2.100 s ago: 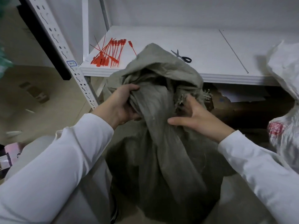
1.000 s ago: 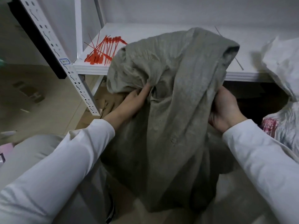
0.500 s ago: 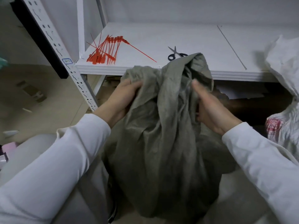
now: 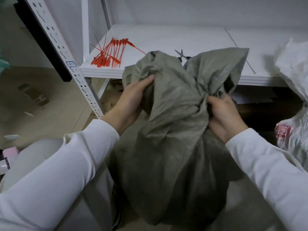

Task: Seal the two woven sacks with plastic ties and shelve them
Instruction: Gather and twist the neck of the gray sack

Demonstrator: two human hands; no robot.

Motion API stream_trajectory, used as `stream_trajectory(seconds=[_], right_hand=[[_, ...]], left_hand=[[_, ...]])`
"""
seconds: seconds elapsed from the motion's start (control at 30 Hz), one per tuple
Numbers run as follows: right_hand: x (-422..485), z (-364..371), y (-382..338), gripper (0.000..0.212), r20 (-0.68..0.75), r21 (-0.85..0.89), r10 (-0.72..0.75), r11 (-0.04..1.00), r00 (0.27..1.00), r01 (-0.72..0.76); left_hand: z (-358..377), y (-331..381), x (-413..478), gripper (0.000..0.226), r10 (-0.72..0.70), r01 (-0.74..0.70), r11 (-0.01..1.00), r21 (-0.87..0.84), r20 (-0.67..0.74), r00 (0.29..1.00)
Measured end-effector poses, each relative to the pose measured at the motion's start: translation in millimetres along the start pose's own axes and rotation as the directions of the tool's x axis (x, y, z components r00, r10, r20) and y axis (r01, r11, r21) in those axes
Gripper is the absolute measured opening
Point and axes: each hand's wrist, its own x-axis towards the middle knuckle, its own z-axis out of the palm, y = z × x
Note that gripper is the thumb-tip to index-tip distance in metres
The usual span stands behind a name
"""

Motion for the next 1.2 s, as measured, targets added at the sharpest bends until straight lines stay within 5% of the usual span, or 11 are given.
stream_trajectory(seconds=[0.1,0.2,0.3,0.47,0.63,0.77,0.83,0.9,1.0,1.1,1.2], right_hand=[[5,-8,-18,0.037,0.079,0.236,0.035,0.970,0.996,-0.053],[0,-16,-29,0.053,0.280,0.331,0.067,0.930,0.958,-0.162],[-2,-23,-36,0.036,0.304,0.380,0.029,0.913,0.952,-0.149],[-5,-19,-32,0.031,0.293,0.378,0.091,0.903,0.952,-0.203],[0,-15,-18,0.029,0.117,0.171,0.241,0.951,0.963,-0.259],[17,-29,-13,0.019,-0.183,-0.262,0.044,0.961,0.982,-0.092],[22,-39,-16,0.026,-0.223,-0.326,0.004,0.942,0.975,-0.078],[25,-46,-21,0.027,-0.273,-0.352,-0.023,0.933,0.962,-0.077],[29,-48,-21,0.020,-0.289,-0.430,-0.096,0.902,0.953,-0.039],[30,-43,-15,0.020,-0.241,-0.577,-0.146,0.817,0.959,-0.021],[26,-33,-16,0.018,-0.148,-0.597,-0.062,0.801,0.987,-0.039]], left_hand=[[-11,-7,3,0.059,-0.050,0.051,0.999,0.002,-0.215,0.975],[-10,-17,2,0.097,-0.194,0.205,0.968,0.142,-0.086,0.977],[-1,-30,-1,0.074,-0.226,0.208,0.937,0.279,0.035,0.973],[2,-34,6,0.054,-0.099,0.083,0.979,0.187,0.077,0.992],[-1,-15,15,0.051,0.068,-0.067,0.998,-0.015,0.104,0.992],[-13,9,10,0.054,0.040,-0.029,0.996,-0.082,0.144,0.989],[-12,19,3,0.028,-0.002,0.014,0.995,-0.103,0.115,0.993],[-11,22,-3,0.041,-0.006,0.035,0.988,-0.149,0.195,0.981],[-5,24,-15,0.046,0.016,0.028,0.990,-0.135,0.317,0.948],[-4,22,-20,0.023,-0.037,0.070,0.996,-0.052,0.472,0.881],[-10,20,-18,0.059,-0.175,0.173,0.983,0.060,0.583,0.793]])
